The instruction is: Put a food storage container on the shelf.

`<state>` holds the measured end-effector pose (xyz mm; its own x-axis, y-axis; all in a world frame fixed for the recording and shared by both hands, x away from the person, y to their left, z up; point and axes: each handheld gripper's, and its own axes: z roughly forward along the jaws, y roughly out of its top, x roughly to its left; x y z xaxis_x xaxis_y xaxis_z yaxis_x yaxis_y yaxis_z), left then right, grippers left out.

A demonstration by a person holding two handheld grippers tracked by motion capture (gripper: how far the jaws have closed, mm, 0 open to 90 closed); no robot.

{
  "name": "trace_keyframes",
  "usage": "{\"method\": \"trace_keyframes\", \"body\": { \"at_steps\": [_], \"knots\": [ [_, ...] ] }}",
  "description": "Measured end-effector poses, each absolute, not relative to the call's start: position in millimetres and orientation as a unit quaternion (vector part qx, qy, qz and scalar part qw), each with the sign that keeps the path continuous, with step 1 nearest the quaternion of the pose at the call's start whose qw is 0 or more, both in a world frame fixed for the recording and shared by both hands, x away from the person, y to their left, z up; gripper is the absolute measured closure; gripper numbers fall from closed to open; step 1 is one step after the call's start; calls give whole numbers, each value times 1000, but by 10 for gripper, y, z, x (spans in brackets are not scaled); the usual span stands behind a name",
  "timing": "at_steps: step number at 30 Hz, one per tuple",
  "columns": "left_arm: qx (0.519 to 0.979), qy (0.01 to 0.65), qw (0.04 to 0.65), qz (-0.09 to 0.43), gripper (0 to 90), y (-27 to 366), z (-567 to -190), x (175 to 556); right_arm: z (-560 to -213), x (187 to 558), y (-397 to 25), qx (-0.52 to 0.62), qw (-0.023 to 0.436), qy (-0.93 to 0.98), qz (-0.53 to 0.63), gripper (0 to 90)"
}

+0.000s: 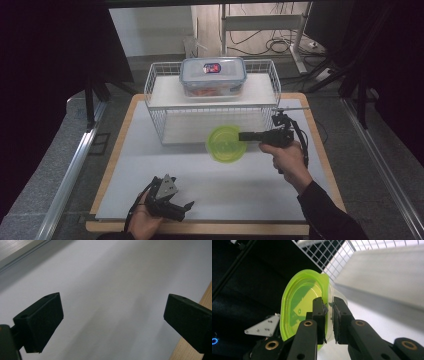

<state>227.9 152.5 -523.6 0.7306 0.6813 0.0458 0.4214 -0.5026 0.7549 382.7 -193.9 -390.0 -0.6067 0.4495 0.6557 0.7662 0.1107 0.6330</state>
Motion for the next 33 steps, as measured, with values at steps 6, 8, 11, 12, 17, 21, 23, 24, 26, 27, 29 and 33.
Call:
{"method": "trace_keyframes", "body": {
  "at_steps": [6, 8, 11, 12, 17, 21, 23, 24, 26, 27, 29, 33],
  "knots": [
    [847, 326, 383, 173, 25, 1535, -5233, 2282, -3654, 3905, -1942, -415, 150, -721, -534, 817],
    [847, 326, 383, 172, 24, 1537, -5235, 2284, -3573, 3931, -1944, -414, 152, -717, -539, 817],
    [847, 326, 384, 171, 25, 1536, -5238, 2286, -3444, 3970, -1940, -413, 154, -713, -545, 817],
    [847, 326, 384, 170, 24, 1535, -5238, 2286, -3387, 3984, -1937, -412, 153, -712, -548, 817],
    [847, 326, 385, 169, 25, 1534, -5237, 2285, -3180, 4052, -1921, -412, 149, -706, -557, 817],
    [846, 326, 387, 169, 25, 1536, -5233, 2283, -2986, 4149, -1897, -414, 145, -697, -567, 817],
    [846, 326, 387, 168, 25, 1537, -5234, 2283, -2947, 4170, -1889, -415, 143, -696, -569, 817],
    [846, 325, 387, 168, 25, 1537, -5233, 2283, -2898, 4196, -1876, -416, 139, -694, -571, 817],
    [846, 325, 388, 168, 25, 1536, -5233, 2282, -2829, 4236, -1863, -418, 133, -692, -573, 817],
    [846, 326, 388, 166, 25, 1534, -5234, 2279, -2792, 4261, -1853, -420, 131, -690, -575, 817],
    [846, 325, 388, 167, 25, 1536, -5233, 2280, -2720, 4315, -1840, -424, 126, -685, -579, 817],
    [845, 326, 390, 165, 25, 1539, -5234, 2282, -2593, 4428, -1798, -433, 108, -680, -582, 817]
  ]
}}
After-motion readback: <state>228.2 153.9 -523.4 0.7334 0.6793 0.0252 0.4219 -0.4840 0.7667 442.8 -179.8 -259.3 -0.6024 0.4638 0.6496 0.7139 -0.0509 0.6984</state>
